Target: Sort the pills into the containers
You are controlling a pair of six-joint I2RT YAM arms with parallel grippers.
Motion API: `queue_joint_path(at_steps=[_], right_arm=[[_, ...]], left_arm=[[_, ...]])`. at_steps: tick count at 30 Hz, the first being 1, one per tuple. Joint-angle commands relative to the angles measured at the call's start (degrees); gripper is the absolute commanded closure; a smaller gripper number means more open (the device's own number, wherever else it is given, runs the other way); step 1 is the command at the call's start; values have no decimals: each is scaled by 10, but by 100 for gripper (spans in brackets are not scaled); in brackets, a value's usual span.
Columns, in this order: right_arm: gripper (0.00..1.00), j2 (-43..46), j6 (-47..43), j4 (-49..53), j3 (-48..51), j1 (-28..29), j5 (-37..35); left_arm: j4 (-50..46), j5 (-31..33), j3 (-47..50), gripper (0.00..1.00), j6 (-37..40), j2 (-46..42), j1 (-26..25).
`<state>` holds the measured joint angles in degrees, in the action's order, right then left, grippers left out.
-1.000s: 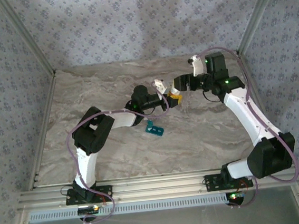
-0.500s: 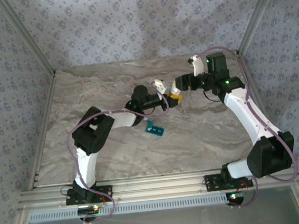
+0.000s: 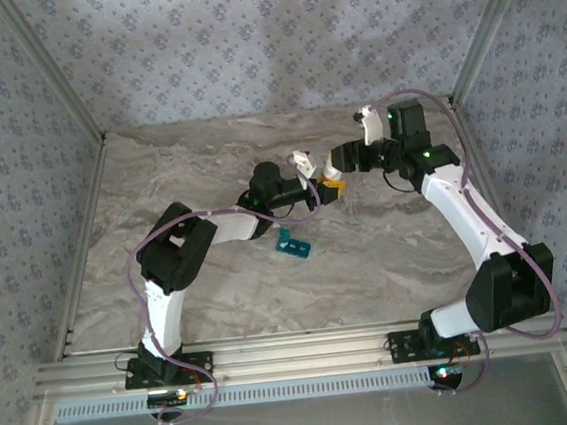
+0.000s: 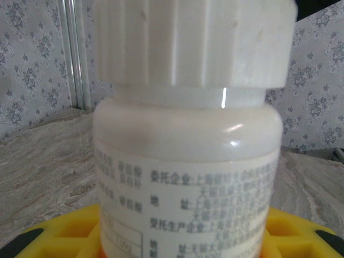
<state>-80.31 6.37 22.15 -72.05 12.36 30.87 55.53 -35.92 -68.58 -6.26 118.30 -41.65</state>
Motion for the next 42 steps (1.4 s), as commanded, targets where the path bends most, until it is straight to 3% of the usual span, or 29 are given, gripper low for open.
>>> queue_joint_path(at_steps=[1, 10, 17, 23, 27, 31, 37, 42], right_arm=[[42, -7, -6, -5, -9, 7, -1], [51, -12, 5, 1, -7, 16, -23], [60, -10, 64, -16, 19, 32, -60], [61, -8, 117, -17, 32, 77, -150], [60, -2, 165, -29, 68, 95, -206], [59, 7, 180, -41, 74, 95, -210], [56, 12, 182, -24, 44, 82, -185], [43, 24, 196, -22, 11, 58, -142]], left_arm=[[15, -4, -15, 100, -3, -7, -3], [14, -3, -15, 100, -3, -7, -3], [15, -3, -14, 100, -3, -9, -3], [15, -3, -13, 100, -3, -8, -3], [16, -2, -13, 100, -4, -8, -3], [17, -2, -13, 100, -5, -8, -3], [17, -2, -13, 100, -3, -8, -2], [18, -1, -13, 100, -3, -7, -3]])
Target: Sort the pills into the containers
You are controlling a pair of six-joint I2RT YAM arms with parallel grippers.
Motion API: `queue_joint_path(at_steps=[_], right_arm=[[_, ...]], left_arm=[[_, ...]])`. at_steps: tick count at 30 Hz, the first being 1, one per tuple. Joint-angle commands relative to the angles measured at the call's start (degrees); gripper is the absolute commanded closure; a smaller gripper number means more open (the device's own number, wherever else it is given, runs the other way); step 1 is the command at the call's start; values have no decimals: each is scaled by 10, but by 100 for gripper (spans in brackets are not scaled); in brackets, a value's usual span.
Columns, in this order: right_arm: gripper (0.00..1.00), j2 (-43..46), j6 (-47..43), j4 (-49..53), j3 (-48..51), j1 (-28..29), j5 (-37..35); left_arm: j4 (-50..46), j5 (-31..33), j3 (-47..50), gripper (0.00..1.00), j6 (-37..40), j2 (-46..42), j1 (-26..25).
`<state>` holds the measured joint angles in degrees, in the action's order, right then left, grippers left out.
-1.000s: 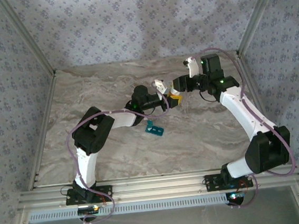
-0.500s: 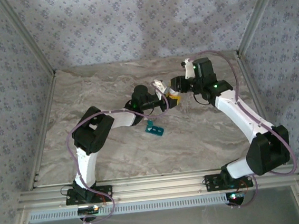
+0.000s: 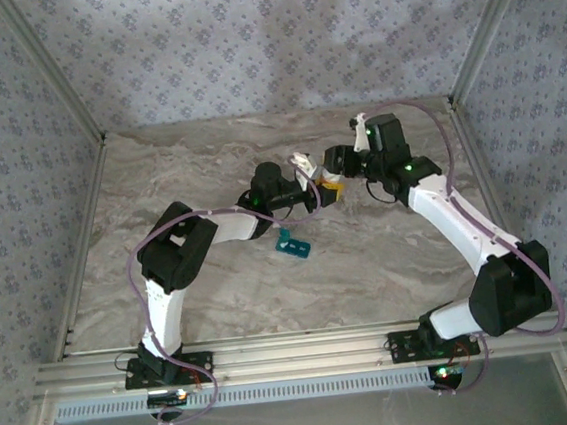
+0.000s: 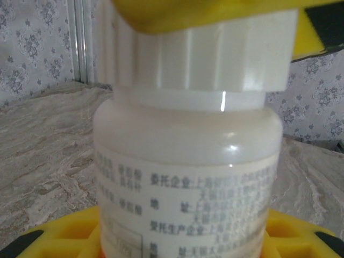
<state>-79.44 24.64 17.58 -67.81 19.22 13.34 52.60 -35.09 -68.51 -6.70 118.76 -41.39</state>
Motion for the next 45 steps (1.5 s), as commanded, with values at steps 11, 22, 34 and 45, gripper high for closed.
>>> queue_joint_path(at_steps=[11, 22, 34, 45], right_arm=[[25, 41, -2, 41, -55, -57, 119], [22, 28, -205, 14, -25, -116, 269], [29, -20, -240, 16, -29, -116, 300], [35, -32, -224, -10, -19, -104, 301]], left_arm=[[47, -11, -14, 100, 0, -12, -5], [57, -34, -15, 100, -8, -10, -3], [60, -41, -17, 100, -18, -9, -1], [59, -40, -19, 100, -22, -7, -1]])
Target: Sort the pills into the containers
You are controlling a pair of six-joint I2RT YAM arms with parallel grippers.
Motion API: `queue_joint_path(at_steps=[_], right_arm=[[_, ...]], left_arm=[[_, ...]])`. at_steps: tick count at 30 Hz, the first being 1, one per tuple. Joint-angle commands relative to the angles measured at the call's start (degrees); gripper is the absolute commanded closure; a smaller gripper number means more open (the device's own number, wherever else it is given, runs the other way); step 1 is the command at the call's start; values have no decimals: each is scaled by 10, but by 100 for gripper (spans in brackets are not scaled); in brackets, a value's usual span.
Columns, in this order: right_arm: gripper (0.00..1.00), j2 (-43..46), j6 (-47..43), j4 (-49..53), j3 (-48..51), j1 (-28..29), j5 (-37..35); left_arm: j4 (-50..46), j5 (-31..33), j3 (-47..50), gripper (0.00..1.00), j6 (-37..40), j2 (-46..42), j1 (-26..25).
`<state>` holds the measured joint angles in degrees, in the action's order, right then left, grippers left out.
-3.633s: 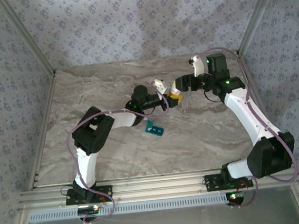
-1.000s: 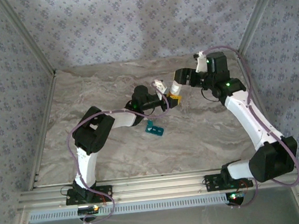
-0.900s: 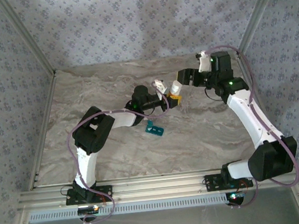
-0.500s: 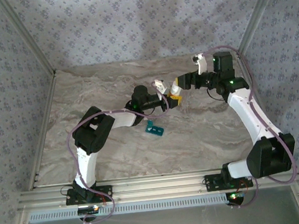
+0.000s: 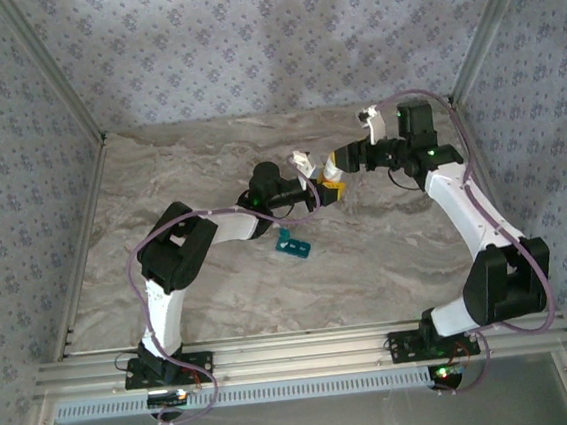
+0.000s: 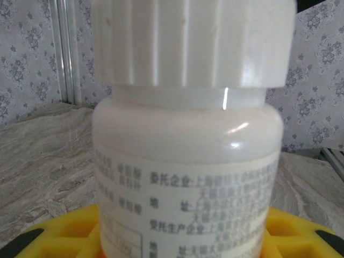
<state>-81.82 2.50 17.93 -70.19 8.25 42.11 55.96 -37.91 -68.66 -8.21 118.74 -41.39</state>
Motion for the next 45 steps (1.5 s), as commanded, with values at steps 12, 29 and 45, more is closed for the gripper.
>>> queue_joint_path(at_steps=[12, 29, 45], right_arm=[[42, -12, -4, -12, 12, 14, 3], [60, -3, 108, -56, 73, 64, -144], [55, 18, 158, -70, 83, 90, -214]], left_arm=[[25, -10, -17, 100, -8, -7, 0], [24, -5, -21, 100, -10, -4, 0], [27, 1, -17, 100, -9, -5, 1]])
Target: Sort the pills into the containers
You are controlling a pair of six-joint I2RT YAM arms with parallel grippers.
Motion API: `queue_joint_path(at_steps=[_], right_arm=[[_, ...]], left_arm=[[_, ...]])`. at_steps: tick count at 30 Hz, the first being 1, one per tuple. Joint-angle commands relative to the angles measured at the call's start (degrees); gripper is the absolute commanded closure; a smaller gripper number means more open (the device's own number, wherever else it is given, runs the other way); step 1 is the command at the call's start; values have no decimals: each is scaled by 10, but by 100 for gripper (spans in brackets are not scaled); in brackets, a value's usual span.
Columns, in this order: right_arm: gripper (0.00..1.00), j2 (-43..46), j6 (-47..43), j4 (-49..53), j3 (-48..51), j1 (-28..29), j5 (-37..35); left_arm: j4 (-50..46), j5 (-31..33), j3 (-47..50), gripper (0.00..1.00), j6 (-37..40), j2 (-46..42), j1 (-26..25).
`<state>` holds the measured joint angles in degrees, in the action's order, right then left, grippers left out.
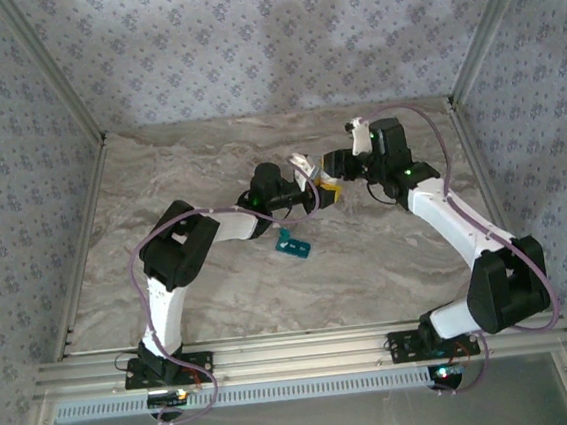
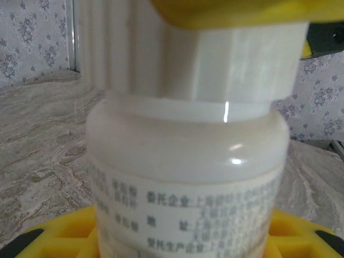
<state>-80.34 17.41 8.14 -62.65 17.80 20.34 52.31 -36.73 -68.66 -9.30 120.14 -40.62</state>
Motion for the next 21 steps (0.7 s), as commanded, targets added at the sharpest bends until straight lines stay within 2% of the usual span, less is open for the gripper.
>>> queue_joint_path(at_steps=[1, 7, 10, 14, 21], right_arm=[[52, 6, 9, 29, 5, -10, 13], [28, 37, 11, 11, 9, -45, 87], [22, 59, -3, 0, 17, -65, 132], [20, 62, -18, -12, 23, -89, 189], [24, 30, -75, 14, 5, -111, 230]], left_arm=[[64, -11, -16, 100, 1, -19, -7], [64, -11, -18, 100, 0, -19, -5], [64, -12, -17, 100, -1, -19, -5], [64, -12, -18, 100, -2, -18, -6], [63, -13, -19, 100, -4, -18, -5]])
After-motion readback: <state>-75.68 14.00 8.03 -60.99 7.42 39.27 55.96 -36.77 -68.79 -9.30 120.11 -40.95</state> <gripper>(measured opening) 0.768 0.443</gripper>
